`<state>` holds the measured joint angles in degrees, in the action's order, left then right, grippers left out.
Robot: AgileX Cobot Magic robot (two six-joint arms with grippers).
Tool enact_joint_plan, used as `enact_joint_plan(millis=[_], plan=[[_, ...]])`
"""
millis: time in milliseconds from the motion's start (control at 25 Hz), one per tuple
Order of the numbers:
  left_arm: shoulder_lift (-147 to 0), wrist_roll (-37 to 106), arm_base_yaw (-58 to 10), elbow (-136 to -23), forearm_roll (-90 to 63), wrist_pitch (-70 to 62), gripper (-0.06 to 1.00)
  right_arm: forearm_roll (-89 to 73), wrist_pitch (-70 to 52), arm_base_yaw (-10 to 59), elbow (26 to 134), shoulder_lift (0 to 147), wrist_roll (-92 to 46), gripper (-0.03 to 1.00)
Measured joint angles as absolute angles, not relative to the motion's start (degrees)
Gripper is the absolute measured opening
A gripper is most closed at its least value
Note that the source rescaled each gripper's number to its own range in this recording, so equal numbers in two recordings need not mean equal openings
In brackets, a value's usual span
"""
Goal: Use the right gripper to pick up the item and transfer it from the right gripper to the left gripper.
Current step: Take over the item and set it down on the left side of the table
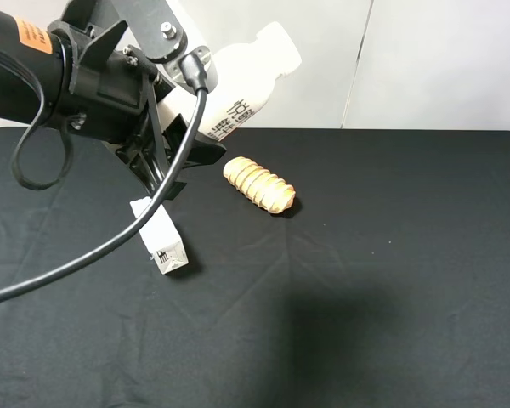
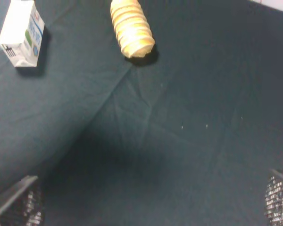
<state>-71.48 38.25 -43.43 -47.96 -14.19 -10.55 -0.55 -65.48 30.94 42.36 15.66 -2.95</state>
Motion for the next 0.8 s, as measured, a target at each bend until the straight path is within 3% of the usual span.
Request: enact_joint_plan(millis=[360,800], plan=[[-71.5,38.2,-43.4,-48.0,-14.2,-10.5,0.00,-2.9,-61.0,30.9,29.6,7.3,-2.2,1.00],[-71.5,38.2,-43.4,-48.0,-14.2,-10.5,0.00,-3.8,-59.0,30.9,28.6,5.9,-2.1,1.00]])
